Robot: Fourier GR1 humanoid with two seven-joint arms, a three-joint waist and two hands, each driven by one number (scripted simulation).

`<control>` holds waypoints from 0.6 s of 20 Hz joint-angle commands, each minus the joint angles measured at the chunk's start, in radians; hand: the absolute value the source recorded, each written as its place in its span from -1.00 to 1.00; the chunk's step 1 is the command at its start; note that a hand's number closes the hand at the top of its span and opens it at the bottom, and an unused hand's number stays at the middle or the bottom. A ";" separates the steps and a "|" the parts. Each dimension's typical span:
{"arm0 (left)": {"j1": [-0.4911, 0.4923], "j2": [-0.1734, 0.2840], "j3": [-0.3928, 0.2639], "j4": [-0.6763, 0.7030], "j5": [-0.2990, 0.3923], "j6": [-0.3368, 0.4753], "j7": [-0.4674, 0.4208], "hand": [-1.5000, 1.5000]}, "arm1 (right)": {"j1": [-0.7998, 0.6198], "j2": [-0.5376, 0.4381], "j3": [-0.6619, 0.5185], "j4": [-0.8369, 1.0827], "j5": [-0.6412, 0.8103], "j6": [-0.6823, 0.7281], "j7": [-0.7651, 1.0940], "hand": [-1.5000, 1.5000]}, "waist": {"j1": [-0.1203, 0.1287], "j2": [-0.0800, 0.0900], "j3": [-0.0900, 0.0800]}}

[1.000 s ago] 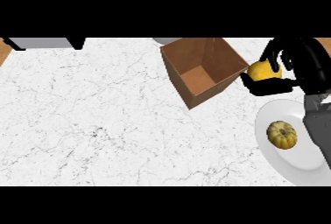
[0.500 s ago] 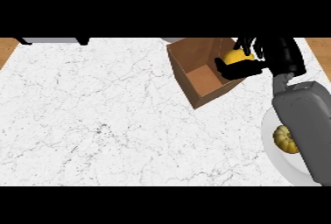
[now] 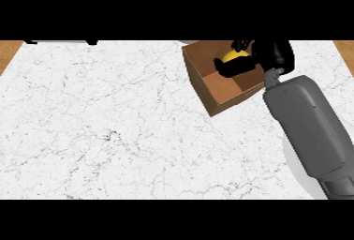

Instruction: Pick the lemon from the plate and place it in the cardboard box

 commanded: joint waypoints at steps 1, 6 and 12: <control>-0.262 -0.047 0.068 -0.108 0.006 0.042 -0.079 0.00 | -0.020 0.080 -0.028 0.103 -0.019 -0.045 0.036 -1.00 | -0.016 0.007 -0.005; -0.285 -0.039 0.086 -0.109 0.026 0.029 -0.064 0.00 | -0.058 0.114 -0.044 0.176 -0.030 -0.061 0.027 -1.00 | -0.034 0.005 -0.005; -0.272 -0.048 0.083 -0.102 0.021 0.033 -0.087 0.00 | -0.106 0.130 -0.085 0.213 -0.030 -0.161 -0.078 -1.00 | -0.032 0.001 -0.003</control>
